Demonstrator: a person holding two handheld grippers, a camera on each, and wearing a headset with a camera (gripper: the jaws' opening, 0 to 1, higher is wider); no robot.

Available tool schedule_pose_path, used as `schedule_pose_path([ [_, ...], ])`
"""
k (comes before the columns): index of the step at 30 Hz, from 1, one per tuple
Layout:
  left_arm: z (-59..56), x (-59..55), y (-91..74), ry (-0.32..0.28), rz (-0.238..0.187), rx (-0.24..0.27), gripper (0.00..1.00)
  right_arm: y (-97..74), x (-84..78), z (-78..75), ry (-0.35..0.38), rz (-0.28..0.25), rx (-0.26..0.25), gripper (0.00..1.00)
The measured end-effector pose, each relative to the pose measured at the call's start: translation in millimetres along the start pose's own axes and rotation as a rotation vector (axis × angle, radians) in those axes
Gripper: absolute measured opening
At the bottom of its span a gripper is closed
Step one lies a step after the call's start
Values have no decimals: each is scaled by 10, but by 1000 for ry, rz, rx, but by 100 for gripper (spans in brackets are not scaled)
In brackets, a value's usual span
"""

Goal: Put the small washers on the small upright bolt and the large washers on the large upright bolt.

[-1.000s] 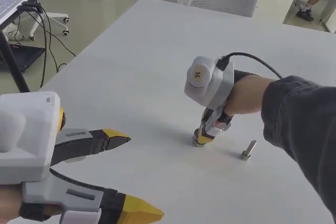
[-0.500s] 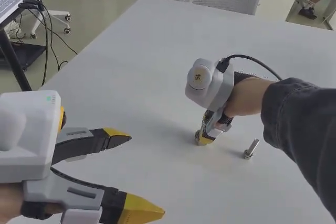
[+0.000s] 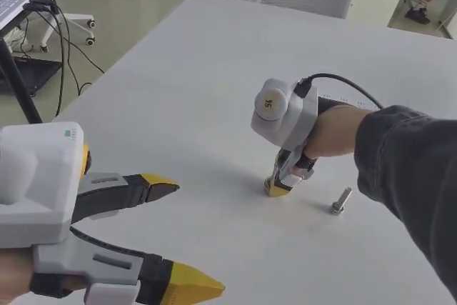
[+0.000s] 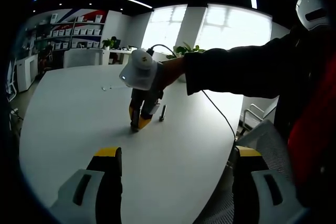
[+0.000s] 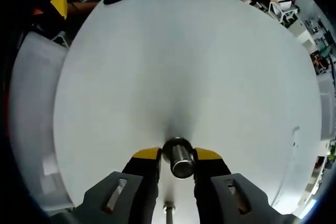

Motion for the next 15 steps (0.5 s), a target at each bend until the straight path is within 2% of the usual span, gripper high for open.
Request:
schedule_pose_path([
  [15, -4, 36, 30, 12, 1, -13, 87, -166, -27, -14, 33, -35, -16, 33],
])
Point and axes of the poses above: the centre of the closed fingertips' face, and the gripper's own axes: y roughly forward along the fingers, z roughly to its left, x roughly out of its top, the point moved 3 cm from there along -y, roughly backward along the fingers, and after that the axes turned 3 degrees about z, right-handed, at the moved point
